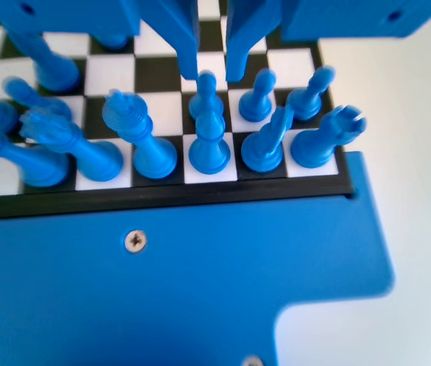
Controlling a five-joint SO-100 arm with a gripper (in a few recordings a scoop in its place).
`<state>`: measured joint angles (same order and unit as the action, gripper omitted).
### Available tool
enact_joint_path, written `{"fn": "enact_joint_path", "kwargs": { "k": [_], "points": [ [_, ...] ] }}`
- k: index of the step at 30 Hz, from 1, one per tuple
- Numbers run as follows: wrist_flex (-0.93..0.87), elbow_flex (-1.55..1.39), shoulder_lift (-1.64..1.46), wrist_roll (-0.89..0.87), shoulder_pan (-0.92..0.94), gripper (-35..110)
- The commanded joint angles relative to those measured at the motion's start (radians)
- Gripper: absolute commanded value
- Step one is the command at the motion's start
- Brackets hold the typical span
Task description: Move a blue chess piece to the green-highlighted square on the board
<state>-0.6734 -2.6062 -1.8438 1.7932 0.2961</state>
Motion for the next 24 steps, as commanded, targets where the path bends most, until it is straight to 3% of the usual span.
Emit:
{"fn": "enact_joint_path", "kwargs": {
  "k": [1, 24],
  "points": [
    [0.008, -0.005, -0.012, 0.017, 0.005, 8],
    [0.089, -0.015, 0.051, 0.032, -0.005, 8]
  ]
}}
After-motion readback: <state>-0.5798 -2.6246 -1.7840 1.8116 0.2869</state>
